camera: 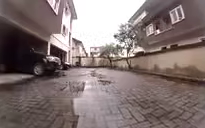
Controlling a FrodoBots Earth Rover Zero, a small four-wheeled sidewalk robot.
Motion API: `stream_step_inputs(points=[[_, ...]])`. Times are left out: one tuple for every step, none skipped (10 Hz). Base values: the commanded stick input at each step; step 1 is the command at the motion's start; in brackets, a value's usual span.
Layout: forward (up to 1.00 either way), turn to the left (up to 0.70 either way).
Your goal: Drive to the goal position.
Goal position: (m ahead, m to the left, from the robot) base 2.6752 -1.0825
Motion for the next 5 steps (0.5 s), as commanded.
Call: stream_step_inputs(points=[[0.5,0.0],[0.36,0.0],[0.37,0.0],[0.35,0.0],[0.31,0.0]])
